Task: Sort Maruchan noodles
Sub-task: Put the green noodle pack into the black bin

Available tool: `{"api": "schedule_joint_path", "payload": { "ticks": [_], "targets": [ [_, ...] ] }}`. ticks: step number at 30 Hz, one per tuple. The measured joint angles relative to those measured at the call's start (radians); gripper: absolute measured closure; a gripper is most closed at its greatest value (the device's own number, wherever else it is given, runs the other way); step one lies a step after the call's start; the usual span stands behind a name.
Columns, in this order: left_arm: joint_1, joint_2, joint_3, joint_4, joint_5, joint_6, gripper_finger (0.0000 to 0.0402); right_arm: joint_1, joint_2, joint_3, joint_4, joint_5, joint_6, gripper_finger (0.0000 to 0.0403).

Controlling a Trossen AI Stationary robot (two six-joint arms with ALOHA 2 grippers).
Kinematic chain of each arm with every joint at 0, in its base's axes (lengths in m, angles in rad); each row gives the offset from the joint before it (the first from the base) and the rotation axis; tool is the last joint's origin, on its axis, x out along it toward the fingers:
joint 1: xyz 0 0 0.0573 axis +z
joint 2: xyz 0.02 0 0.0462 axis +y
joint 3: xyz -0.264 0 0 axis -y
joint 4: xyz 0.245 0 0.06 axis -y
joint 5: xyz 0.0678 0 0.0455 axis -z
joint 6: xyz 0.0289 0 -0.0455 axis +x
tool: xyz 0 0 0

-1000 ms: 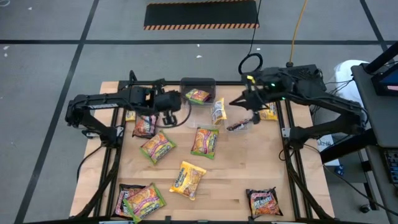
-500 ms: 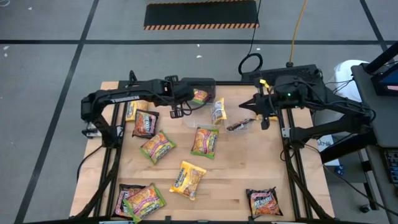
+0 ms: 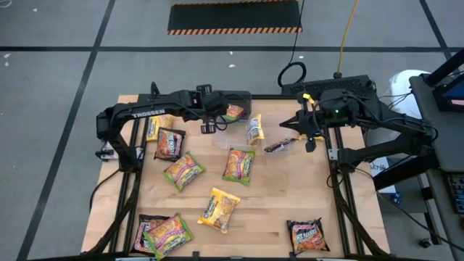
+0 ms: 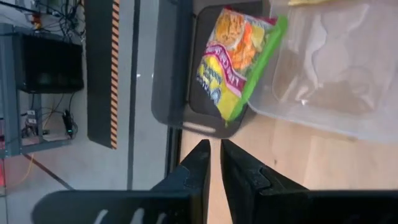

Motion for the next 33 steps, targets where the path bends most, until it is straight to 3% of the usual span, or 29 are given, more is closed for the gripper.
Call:
{"api": "schedule_joint_path", "payload": {
  "ticks": [4, 10, 15, 24, 33],
  "targets": [
    [0.015, 0.026, 0.003, 0.038, 0.041, 0.029, 0.0340, 0.000, 0.000, 0.000, 0.000, 0.002, 0.002, 0.0403],
    [0.021, 0.085, 0.001, 0.122, 0.105, 0.196, 0.0337, 0.000, 0.000, 0.000, 0.000, 0.026, 0.002, 0.0403],
    [0.024, 0.162, 0.000, 0.154, 0.107, 0.271, 0.0337, 0.000, 0.000, 0.000, 0.000, 0.026, 0.002, 0.0403],
    [0.028, 0.256, 0.000, 0.201, 0.109, 0.294, 0.0337, 0.000, 0.000, 0.000, 0.000, 0.029, -0.003, 0.0403],
    [0.031, 0.261, 0.000, 0.209, 0.110, 0.294, 0.0337, 0.000, 0.000, 0.000, 0.000, 0.029, -0.016, 0.0403]
  ]
}}
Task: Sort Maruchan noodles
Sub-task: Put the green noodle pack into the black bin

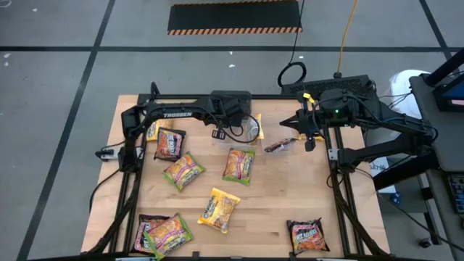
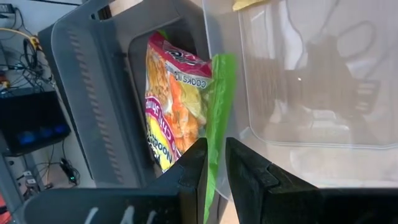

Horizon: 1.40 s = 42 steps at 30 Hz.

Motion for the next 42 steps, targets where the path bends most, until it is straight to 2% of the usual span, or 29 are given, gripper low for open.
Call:
{"api": "schedule_joint_path", "payload": {
  "ticks": [19, 23, 34, 42],
  "targets": [
    [0.009, 0.000, 0.000, -0.004, 0.001, -0.059, 0.0337, 0.000, 0.000, 0.000, 0.000, 0.000, -0.001, 0.0403],
    [0.009, 0.000, 0.000, -0.005, 0.043, -0.085, 0.0337, 0.000, 0.000, 0.000, 0.000, 0.000, -0.001, 0.0403],
    [0.013, 0.000, 0.000, -0.003, 0.042, -0.084, 0.0337, 0.000, 0.000, 0.000, 0.000, 0.000, -0.001, 0.0403],
    [0.029, 0.000, 0.000, -0.002, 0.042, -0.172, 0.0337, 0.000, 0.000, 0.000, 0.000, 0.000, -0.009, 0.0403]
  ]
}}
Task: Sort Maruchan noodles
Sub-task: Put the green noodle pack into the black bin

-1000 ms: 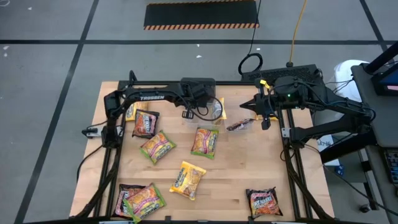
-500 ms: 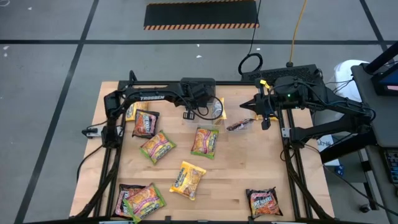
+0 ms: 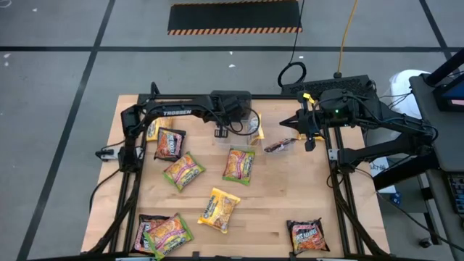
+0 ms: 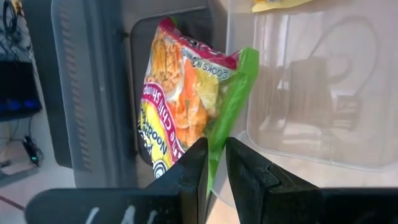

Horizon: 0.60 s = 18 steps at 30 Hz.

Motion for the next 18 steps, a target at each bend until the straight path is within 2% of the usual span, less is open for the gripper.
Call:
{"api": "schedule_joint_path", "payload": {
  "ticks": [8, 12, 18],
  "targets": [
    [0.002, 0.000, 0.000, -0.005, 0.008, -0.052, 0.0337, 0.000, 0.000, 0.000, 0.003, 0.000, -0.003, 0.0403],
    [0.002, 0.000, 0.000, -0.007, 0.077, -0.068, 0.0337, 0.000, 0.000, 0.000, 0.014, -0.003, -0.003, 0.0403],
    [0.003, 0.000, 0.000, -0.004, 0.073, -0.048, 0.0337, 0.000, 0.000, 0.000, 0.016, -0.003, -0.004, 0.0403]
  ]
}}
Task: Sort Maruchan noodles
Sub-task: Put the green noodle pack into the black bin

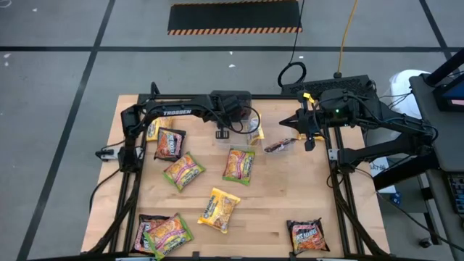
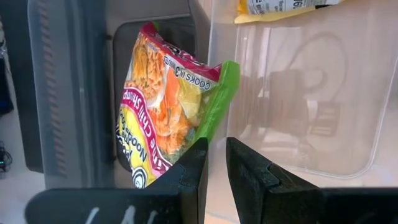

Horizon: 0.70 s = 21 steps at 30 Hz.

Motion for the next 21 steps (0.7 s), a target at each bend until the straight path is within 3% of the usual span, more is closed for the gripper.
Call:
{"api": "schedule_joint_path", "payload": {
  "ticks": [7, 16, 21],
  "targets": [
    [0.000, 0.000, 0.000, 0.004, -0.103, 0.030, 0.0337, 0.000, 0.000, 0.000, 0.000, 0.000, -0.005, 0.0403],
    [0.003, 0.000, 0.000, 0.000, -0.019, 0.024, 0.0337, 0.000, 0.000, 0.000, 0.000, 0.000, -0.007, 0.0403],
    [0.004, 0.000, 0.000, 0.001, -0.042, 0.052, 0.0337, 0.000, 0.000, 0.000, 0.000, 0.000, -0.008, 0.0403]
  ]
}}
